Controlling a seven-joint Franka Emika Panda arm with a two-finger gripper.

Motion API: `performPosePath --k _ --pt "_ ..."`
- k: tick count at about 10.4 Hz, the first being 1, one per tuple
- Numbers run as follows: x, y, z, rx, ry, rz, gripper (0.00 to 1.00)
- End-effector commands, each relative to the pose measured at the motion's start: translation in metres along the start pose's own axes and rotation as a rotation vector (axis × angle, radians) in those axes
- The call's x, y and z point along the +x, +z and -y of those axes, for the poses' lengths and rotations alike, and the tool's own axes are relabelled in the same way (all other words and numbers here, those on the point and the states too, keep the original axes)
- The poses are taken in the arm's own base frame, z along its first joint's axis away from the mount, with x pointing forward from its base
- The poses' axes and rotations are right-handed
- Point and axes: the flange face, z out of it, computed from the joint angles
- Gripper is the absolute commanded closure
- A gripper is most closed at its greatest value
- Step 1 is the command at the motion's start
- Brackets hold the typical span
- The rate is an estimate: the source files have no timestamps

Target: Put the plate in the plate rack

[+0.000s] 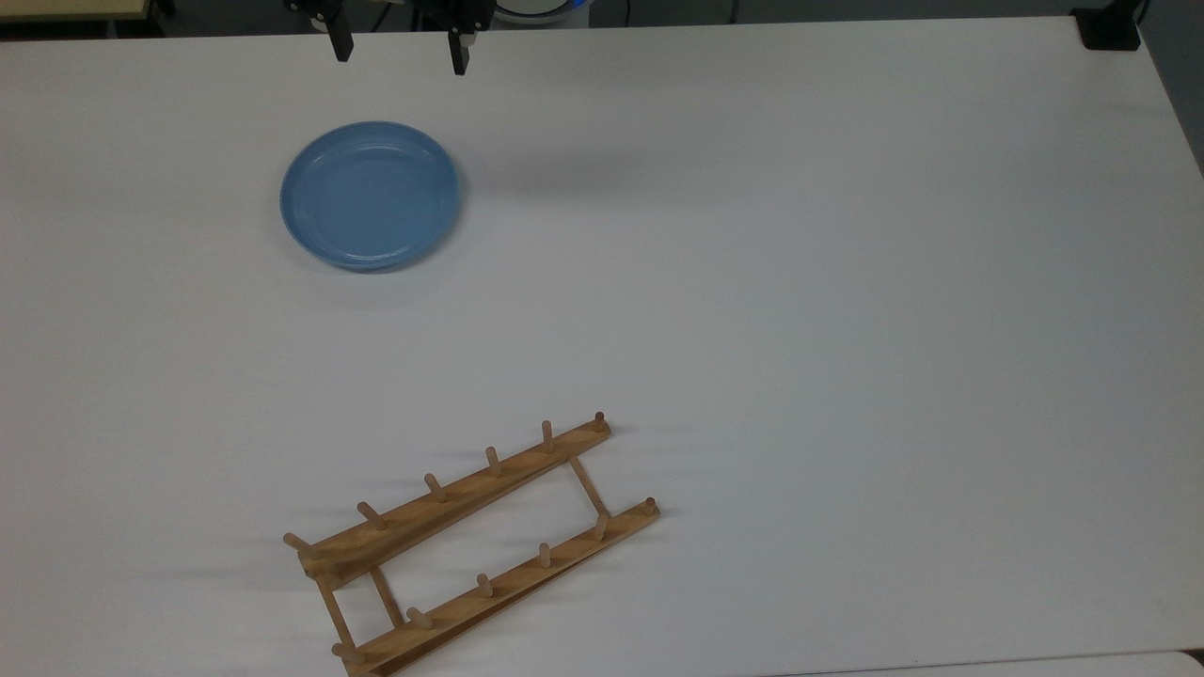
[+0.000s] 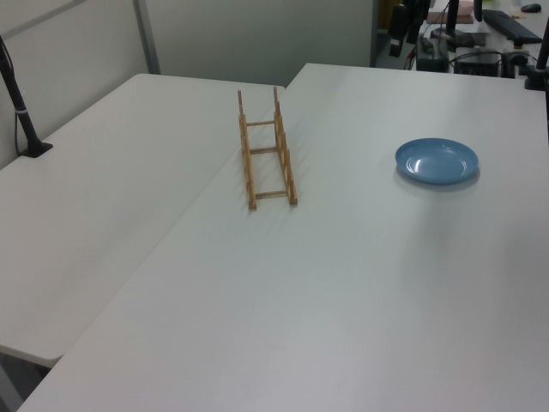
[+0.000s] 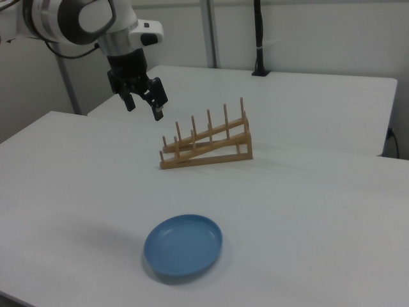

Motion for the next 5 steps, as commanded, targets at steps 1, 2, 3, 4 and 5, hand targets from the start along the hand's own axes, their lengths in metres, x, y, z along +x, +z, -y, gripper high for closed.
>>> performPosePath --k 1,2,3,4,5 --pt "-0.0003 -0.0034 -0.0011 0.001 -0.004 -0.017 0.0" --pt "-0.0008 -0.0024 -0.0012 0.001 -0.004 -0.012 0.0" --pt "-0.0018 -0.0021 -0.0004 0.001 -0.006 -0.008 0.0" --pt "-0.0019 -0.0021 0.0014 0.001 -0.007 -0.008 0.0" --pt "-0.0019 -0.0021 0.0014 0.001 -0.007 -0.008 0.0"
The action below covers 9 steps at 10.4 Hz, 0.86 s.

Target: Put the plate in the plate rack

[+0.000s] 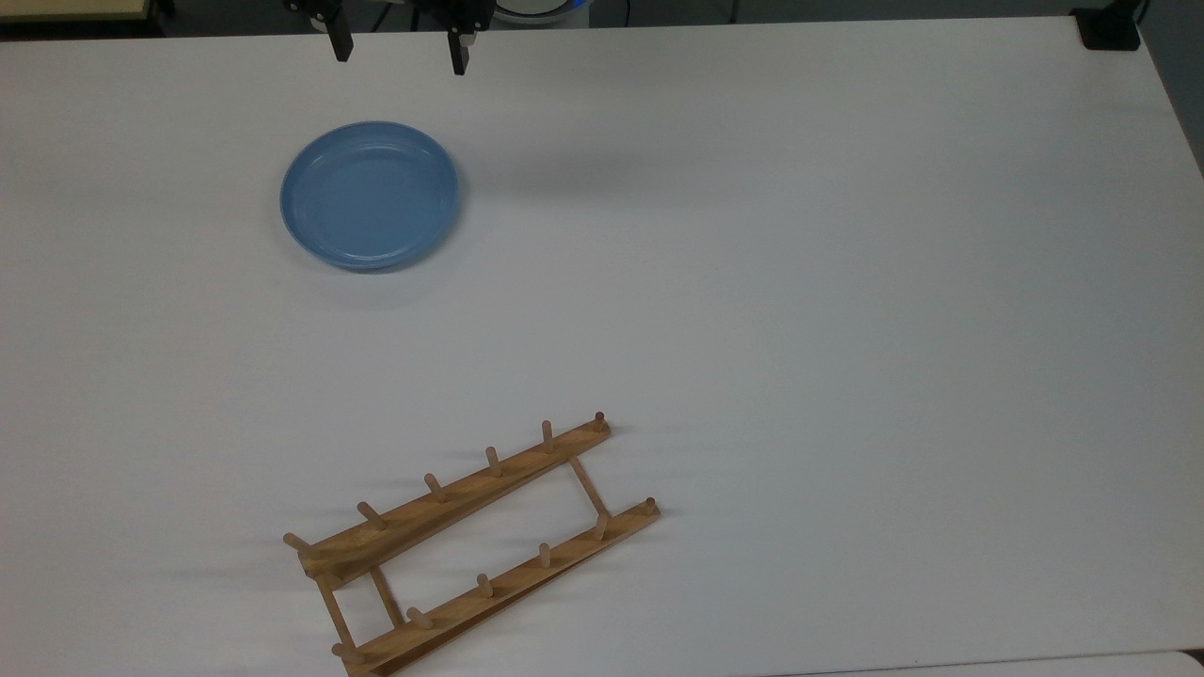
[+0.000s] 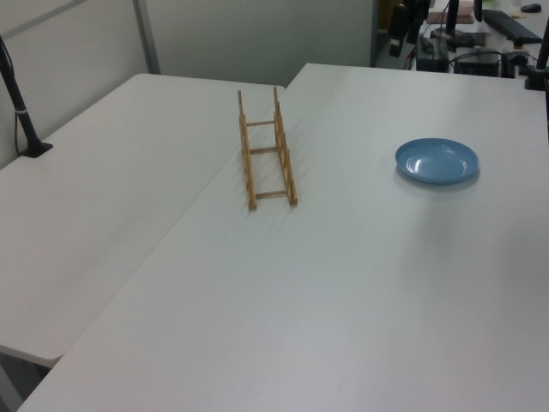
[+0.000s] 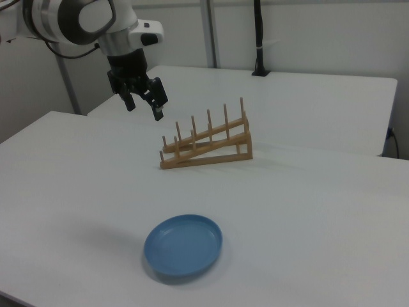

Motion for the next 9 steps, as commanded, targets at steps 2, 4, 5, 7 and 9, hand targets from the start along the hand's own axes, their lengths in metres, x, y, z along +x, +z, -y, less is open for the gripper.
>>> performPosePath --k 2,4,5,7,9 --pt "-0.002 -0.001 0.002 0.001 -0.009 -0.006 0.0" --pt "-0.002 -0.001 0.001 -0.001 -0.023 -0.009 0.0" --pt "-0.002 -0.002 -0.004 -0.009 -0.043 -0.009 0.0" --pt "-0.007 0.001 -0.01 -0.021 -0.166 0.028 0.0" --pt "-0.015 0.024 -0.036 -0.089 -0.352 0.112 0.0"
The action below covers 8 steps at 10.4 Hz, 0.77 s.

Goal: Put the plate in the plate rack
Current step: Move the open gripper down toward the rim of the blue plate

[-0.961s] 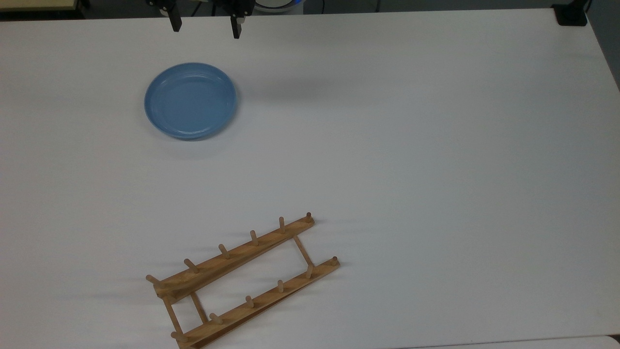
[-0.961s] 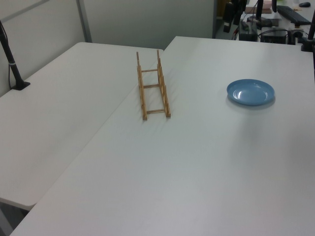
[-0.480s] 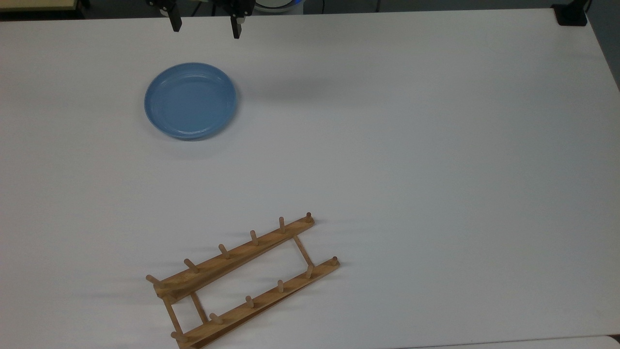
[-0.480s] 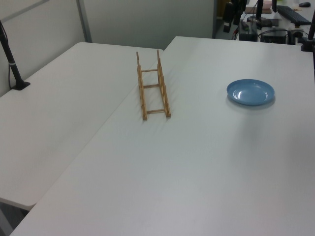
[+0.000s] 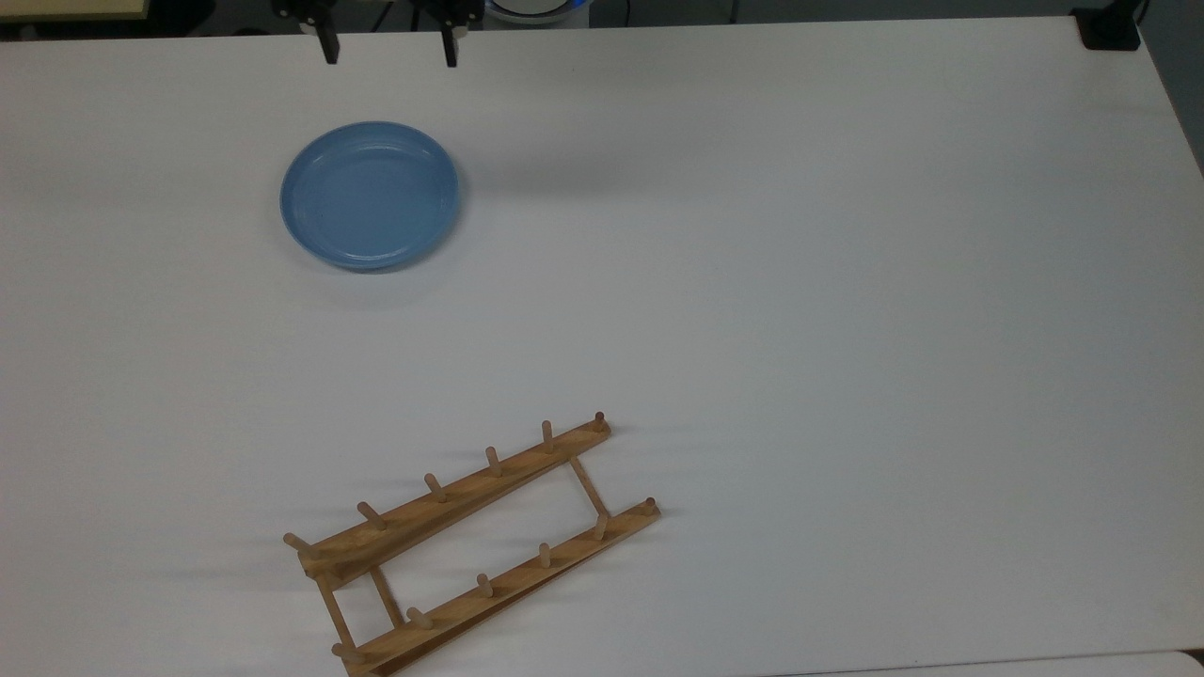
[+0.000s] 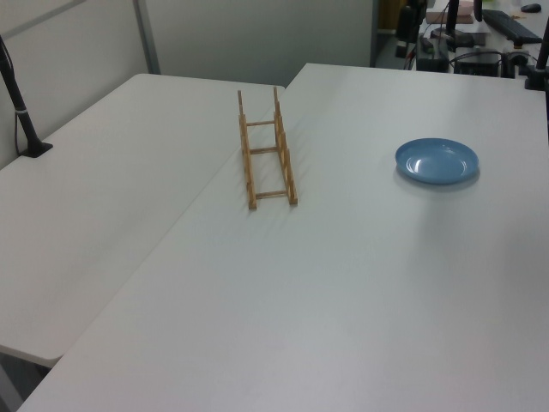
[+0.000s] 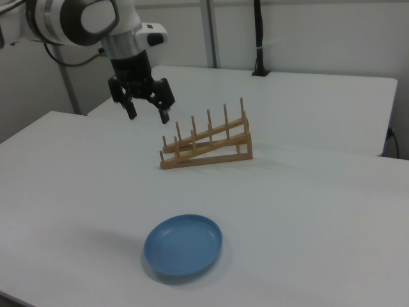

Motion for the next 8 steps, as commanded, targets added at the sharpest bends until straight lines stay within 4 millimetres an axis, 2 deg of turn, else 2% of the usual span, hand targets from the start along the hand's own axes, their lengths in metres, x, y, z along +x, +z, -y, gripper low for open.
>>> performPosePath --k 1,2,3,5,6,7,8 --pt "-0.018 0.027 -0.041 -0.062 -0.198 0.1 0.0" --pt "-0.022 0.038 -0.061 -0.058 -0.174 0.12 0.0" --pt "-0.026 0.06 -0.083 -0.048 -0.161 0.159 0.0" --pt "-0.038 0.103 -0.133 -0.029 -0.273 0.241 0.0" --pt "-0.049 0.127 -0.157 -0.023 -0.262 0.221 0.0" --pt "-0.058 0.159 -0.171 -0.029 -0.236 0.173 0.0" --pt "-0.065 0.2 -0.181 -0.007 -0.197 0.135 0.0"
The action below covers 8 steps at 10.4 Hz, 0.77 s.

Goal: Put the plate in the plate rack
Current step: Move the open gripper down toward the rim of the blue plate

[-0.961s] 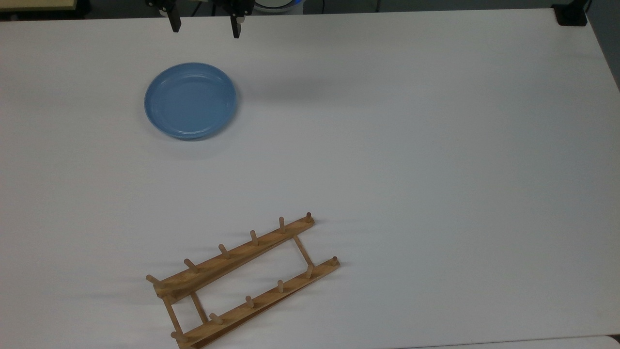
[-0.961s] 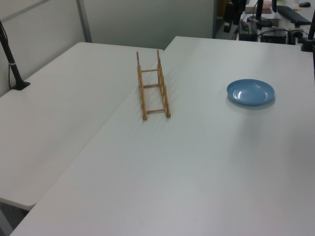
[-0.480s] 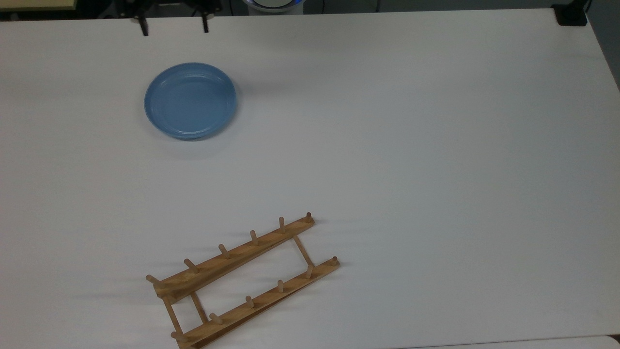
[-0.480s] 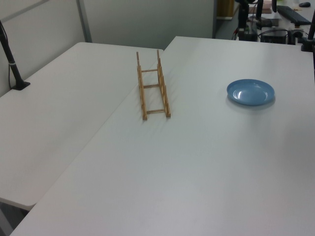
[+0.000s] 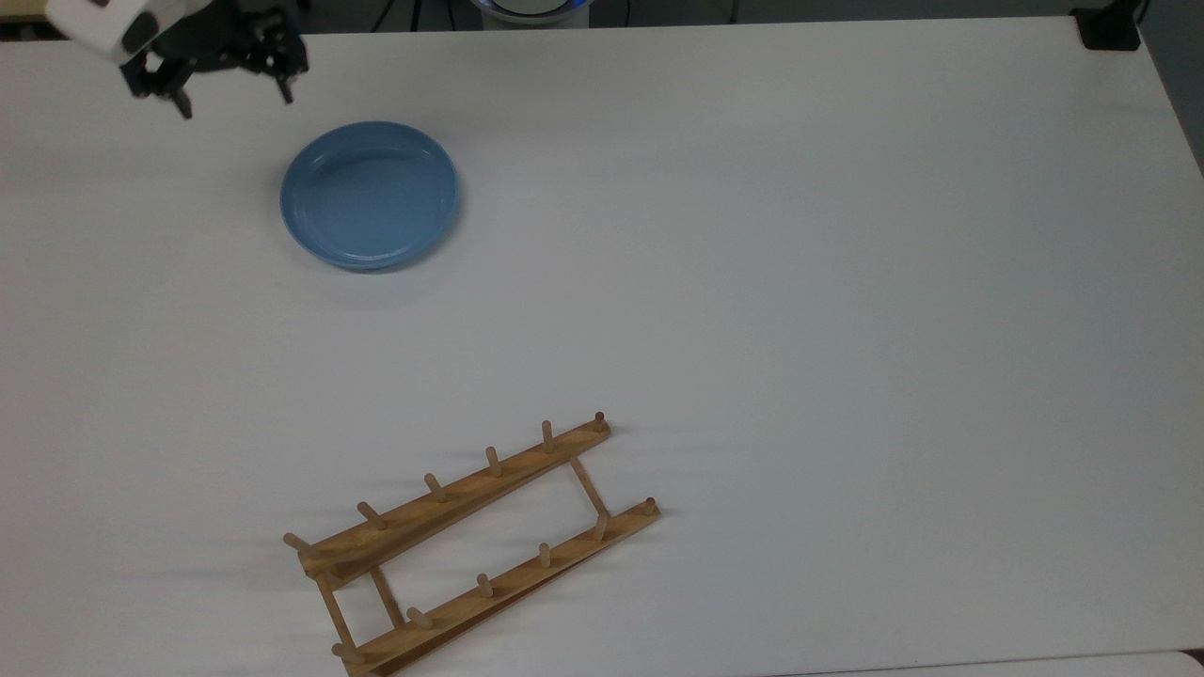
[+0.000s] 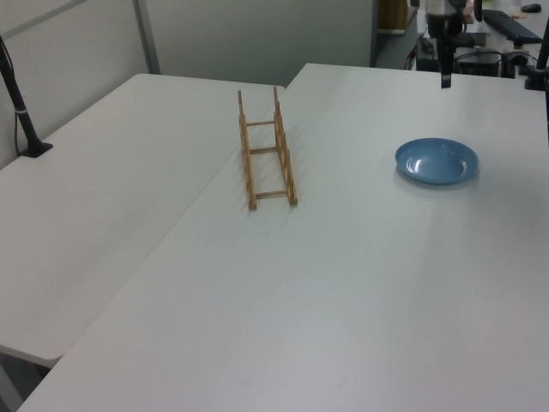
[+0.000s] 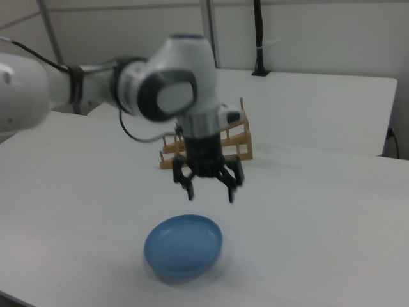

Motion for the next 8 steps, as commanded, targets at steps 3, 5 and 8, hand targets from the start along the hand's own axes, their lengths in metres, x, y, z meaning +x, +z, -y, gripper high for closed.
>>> performPosePath --k 3,5,8 --pt "0.004 0.116 -0.011 0.091 0.076 -0.062 0.0" --pt "0.01 0.134 -0.01 0.127 0.128 -0.071 0.0" --pt "0.017 0.149 -0.009 0.126 0.202 -0.08 0.08"
